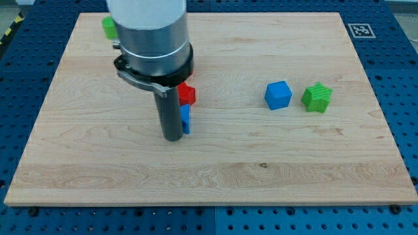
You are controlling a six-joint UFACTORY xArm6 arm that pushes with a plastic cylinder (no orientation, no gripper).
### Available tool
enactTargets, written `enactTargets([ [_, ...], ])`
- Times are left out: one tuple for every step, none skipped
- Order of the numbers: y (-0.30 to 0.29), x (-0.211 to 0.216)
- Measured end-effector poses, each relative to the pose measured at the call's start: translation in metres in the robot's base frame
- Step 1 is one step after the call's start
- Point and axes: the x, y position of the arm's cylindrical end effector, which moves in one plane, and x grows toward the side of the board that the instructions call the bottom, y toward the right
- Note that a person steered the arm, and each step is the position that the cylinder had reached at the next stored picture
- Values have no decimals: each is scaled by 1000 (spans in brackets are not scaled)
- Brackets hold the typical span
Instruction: Push the blue triangle closer to the red star
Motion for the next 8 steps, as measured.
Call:
enactTargets([
  [-3,0],
  [-26,0],
  [-27,0],
  [-26,-6],
  [-13,-13],
  [24,-14],
  [47,-17],
  [46,-21],
])
